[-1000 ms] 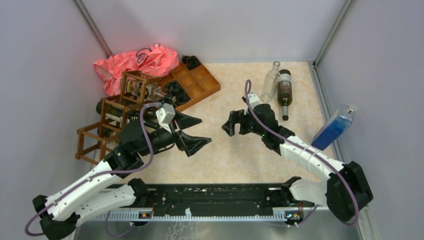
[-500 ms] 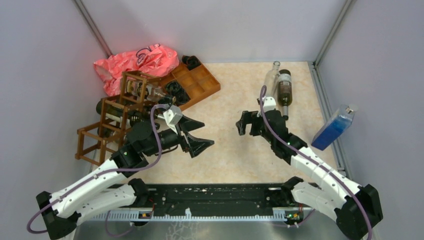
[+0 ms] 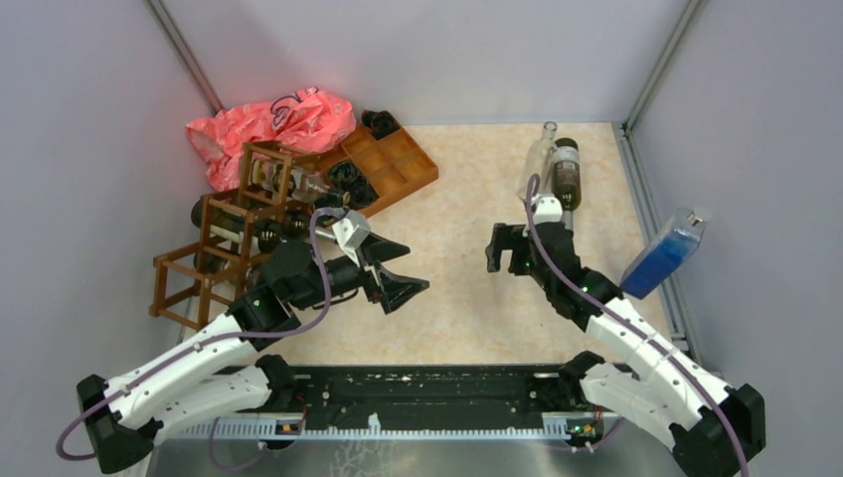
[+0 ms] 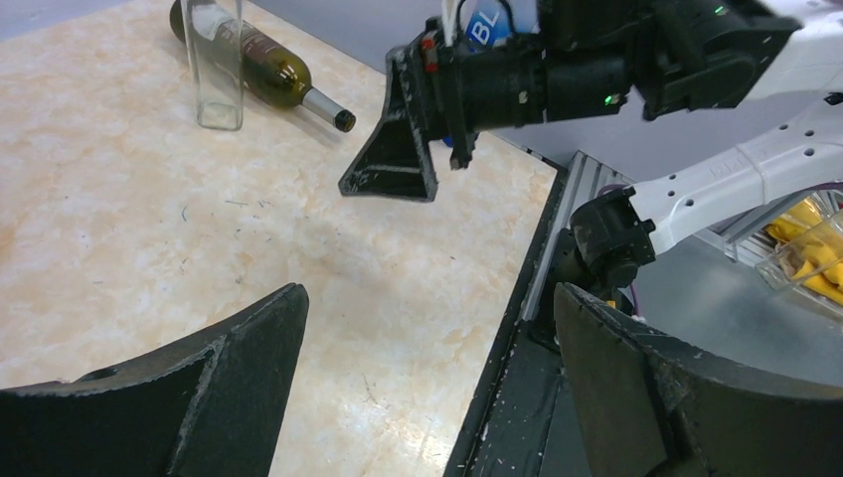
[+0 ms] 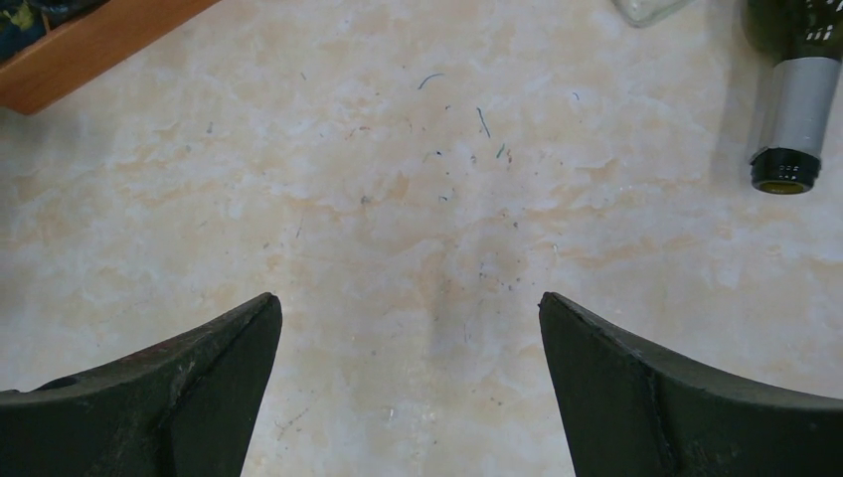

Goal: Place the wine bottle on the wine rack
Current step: Pick up the wine bottle from the center of the board.

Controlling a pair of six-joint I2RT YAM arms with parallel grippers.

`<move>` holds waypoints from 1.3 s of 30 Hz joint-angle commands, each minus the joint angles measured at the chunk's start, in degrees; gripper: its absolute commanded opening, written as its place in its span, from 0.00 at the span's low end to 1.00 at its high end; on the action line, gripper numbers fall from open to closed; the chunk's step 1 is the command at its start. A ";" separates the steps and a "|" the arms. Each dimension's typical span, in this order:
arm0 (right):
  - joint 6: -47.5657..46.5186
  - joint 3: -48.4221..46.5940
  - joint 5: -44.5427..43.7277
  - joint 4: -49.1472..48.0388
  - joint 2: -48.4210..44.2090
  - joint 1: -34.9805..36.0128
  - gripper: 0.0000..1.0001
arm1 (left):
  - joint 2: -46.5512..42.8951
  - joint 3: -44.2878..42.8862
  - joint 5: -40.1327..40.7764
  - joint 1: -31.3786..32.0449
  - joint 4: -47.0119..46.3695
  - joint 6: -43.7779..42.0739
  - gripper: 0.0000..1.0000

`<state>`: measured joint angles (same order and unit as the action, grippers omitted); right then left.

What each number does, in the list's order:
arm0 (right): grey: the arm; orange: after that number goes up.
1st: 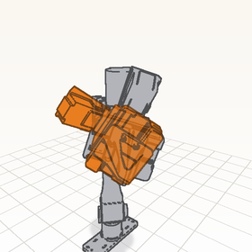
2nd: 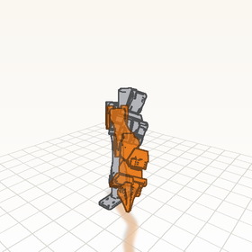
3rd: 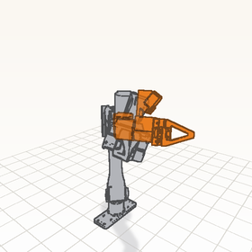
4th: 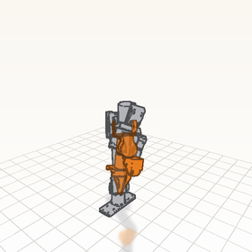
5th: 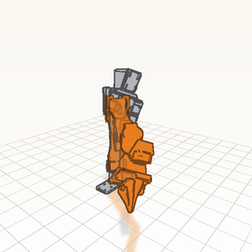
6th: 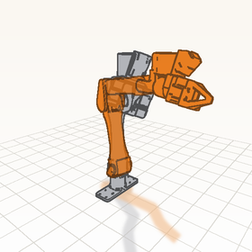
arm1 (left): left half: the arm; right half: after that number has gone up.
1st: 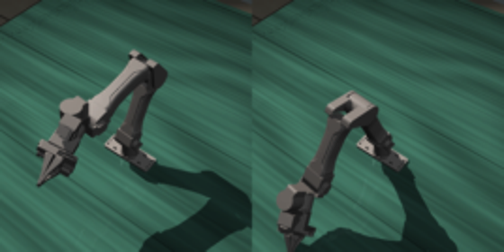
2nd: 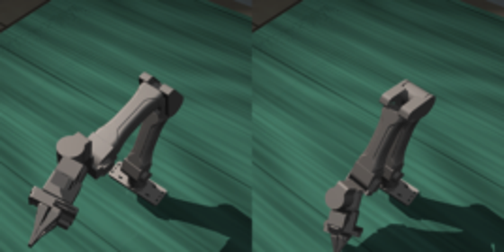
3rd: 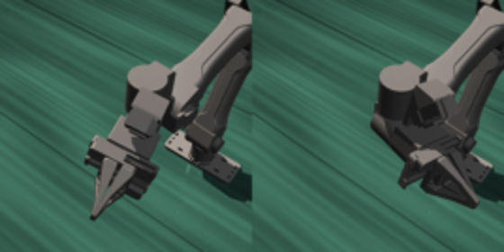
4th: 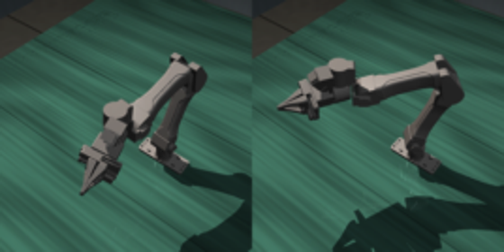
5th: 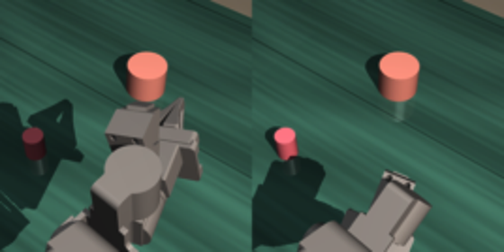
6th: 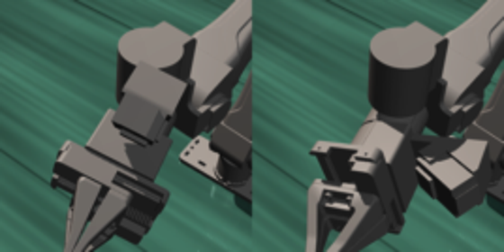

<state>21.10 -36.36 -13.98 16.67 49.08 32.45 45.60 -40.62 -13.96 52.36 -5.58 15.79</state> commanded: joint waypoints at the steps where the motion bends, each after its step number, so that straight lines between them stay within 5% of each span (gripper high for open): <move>1: 1.84 -9.77 -3.34 9.35 -3.56 -0.23 0.98 | 0.60 1.30 -0.24 -0.24 -3.41 -0.21 0.99; 7: 1.70 -23.08 -13.90 23.80 -3.04 0.63 0.98 | 1.79 1.80 -1.13 -0.33 -4.64 -1.51 0.99; 14: -6.83 -38.14 -27.54 26.22 0.47 0.36 0.99 | 2.01 0.77 -2.60 -0.68 -3.65 -3.46 0.99; 18: -9.60 -44.75 -19.16 27.06 4.77 -10.97 0.99 | 1.31 1.25 -3.00 -0.70 -3.60 -3.42 0.99; 20: -8.69 -45.83 -10.34 27.23 6.01 -19.13 0.99 | 0.65 1.93 -3.00 -0.77 -3.82 -3.24 0.99; 25: -9.67 -49.13 -13.29 25.46 7.85 -21.76 0.99 | 0.22 2.33 -3.34 -0.90 -4.08 -3.11 0.99; 31: -10.05 -53.36 -21.49 27.70 5.43 -22.71 0.99 | 3.40 -0.65 -6.03 -1.61 -2.86 -5.05 0.99; 39: -7.94 -46.15 -35.81 33.49 -4.62 -22.70 0.99 | 8.93 -5.85 -12.90 -4.36 -0.93 -7.25 0.99</move>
<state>12.40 -85.36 -39.11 46.85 48.99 10.28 53.15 -42.83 -21.52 49.50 -6.48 10.35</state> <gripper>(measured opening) 0.985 0.987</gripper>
